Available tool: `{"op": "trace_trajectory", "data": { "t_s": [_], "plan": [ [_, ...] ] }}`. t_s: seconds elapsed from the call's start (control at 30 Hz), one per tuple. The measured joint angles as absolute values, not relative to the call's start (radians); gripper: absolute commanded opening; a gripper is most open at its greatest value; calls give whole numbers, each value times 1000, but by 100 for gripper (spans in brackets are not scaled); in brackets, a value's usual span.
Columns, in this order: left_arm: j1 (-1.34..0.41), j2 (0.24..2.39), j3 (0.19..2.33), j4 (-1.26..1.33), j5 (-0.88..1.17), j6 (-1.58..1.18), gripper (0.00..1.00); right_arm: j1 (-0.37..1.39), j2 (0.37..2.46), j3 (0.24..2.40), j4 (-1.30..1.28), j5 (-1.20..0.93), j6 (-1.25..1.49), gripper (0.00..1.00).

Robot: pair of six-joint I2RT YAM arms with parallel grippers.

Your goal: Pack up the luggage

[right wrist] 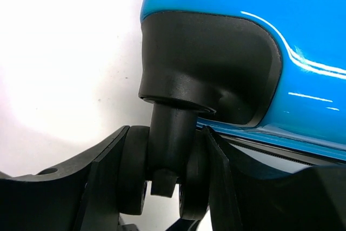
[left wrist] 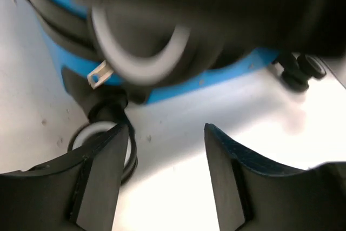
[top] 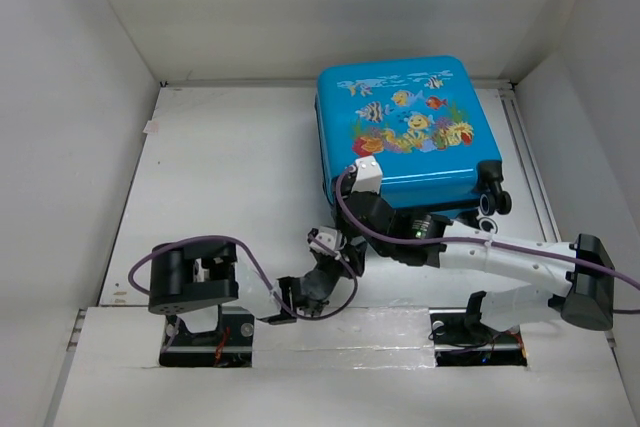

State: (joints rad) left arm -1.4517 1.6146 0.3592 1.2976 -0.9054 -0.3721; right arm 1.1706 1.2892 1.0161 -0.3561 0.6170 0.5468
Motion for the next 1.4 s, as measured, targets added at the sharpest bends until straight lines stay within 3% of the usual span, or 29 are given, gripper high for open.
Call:
{"op": "trace_trajectory", "data": {
  "t_s": [0.17,0.33,0.47,0.63,0.8,0.93,1.03,1.17,1.4],
  "plan": [
    [-1453,1688,450,1336,-1052,-311,49,1168,1288,1016,-350,595,550,43],
    [-1464,1805,526,1435,-1272,-199,44,1158,1277,998,-339,577,551,32],
    [-1464,1892,569,1531,-1415,-51,41,1151,1254,960,-318,572,545,32],
    [-1449,1926,585,1578,-1447,43,56,1144,1241,948,-318,575,516,23],
    [-1440,1915,571,1576,-1391,47,58,1138,1226,933,-302,570,516,20],
    [-1440,1896,549,1571,-1355,66,42,1138,1220,920,-284,569,516,0],
    [-1436,1892,545,1573,-1341,76,42,1137,1213,916,-278,564,515,0],
    [-1430,1889,545,1579,-1298,85,2,1130,1190,898,-266,549,522,0],
    [-1430,1887,575,1574,-1209,174,0,1119,1073,817,-251,550,530,0]
  ]
}}
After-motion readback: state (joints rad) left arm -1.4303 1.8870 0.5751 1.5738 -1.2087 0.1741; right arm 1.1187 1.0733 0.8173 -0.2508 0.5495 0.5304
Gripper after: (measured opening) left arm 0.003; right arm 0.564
